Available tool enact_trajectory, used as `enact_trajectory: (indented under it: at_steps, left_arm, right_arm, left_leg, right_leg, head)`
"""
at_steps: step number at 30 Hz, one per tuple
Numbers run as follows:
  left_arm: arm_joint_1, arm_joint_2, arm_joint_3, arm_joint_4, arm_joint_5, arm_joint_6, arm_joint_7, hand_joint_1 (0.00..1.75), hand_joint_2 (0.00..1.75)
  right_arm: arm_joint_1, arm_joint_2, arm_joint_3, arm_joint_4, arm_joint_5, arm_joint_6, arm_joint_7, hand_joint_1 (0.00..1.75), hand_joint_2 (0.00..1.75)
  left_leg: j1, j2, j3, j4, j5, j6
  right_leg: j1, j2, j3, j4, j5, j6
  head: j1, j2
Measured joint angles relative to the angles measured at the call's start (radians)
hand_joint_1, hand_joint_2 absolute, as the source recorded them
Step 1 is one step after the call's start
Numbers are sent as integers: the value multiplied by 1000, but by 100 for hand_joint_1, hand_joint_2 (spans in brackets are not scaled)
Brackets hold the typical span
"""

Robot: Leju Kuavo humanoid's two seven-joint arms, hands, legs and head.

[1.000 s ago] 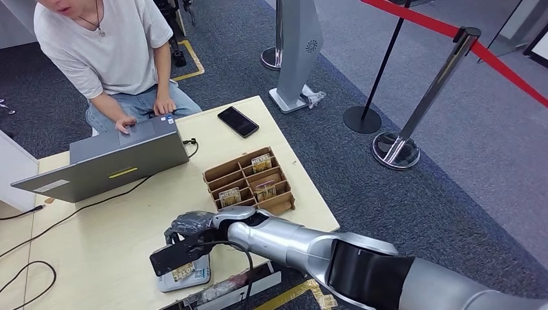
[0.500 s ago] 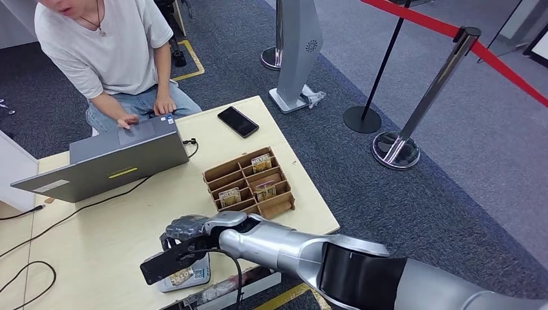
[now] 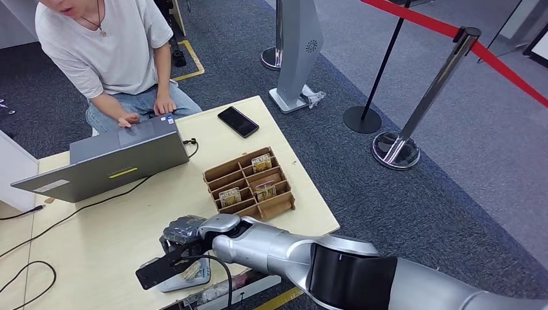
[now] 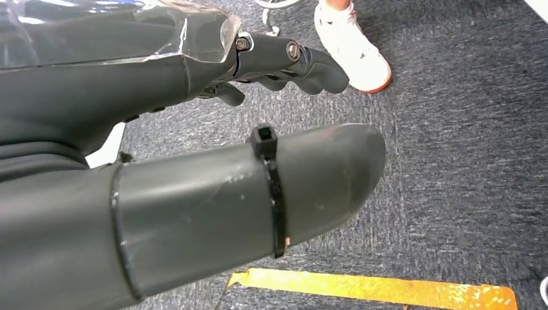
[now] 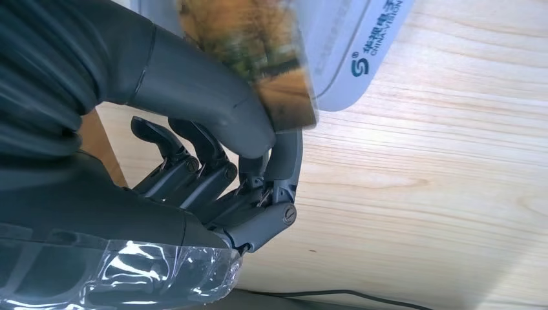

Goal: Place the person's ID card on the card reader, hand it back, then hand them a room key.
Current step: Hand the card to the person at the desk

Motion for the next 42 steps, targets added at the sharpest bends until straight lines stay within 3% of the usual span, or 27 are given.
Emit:
enact_trajectory:
  at_steps: [26,36,42]
  left_arm:
    - [4,2,2,0,1,6,7,0,0]
    - [11,3,9,0,5,12,0,0,0]
    - [11,3,10,2,4,14,-5,0,0]
  right_arm:
    - [-8,12,40,48,45,-68,2,175,175]
    - [-7,12,62,19,176,-249,22,175,175]
    - [8,12,100,13,237,-302,60,175,175]
  left_leg:
    - [0,0,0,0,0,0]
    - [0,0,0,0,0,0]
    - [0,0,0,0,0,0]
  right_leg:
    - [0,0,0,0,0,0]
    - [0,0,0,0,0,0]
    - [0,0,0,0,0,0]
  head:
    - [0,0]
    - [0,0]
    - [0,0]
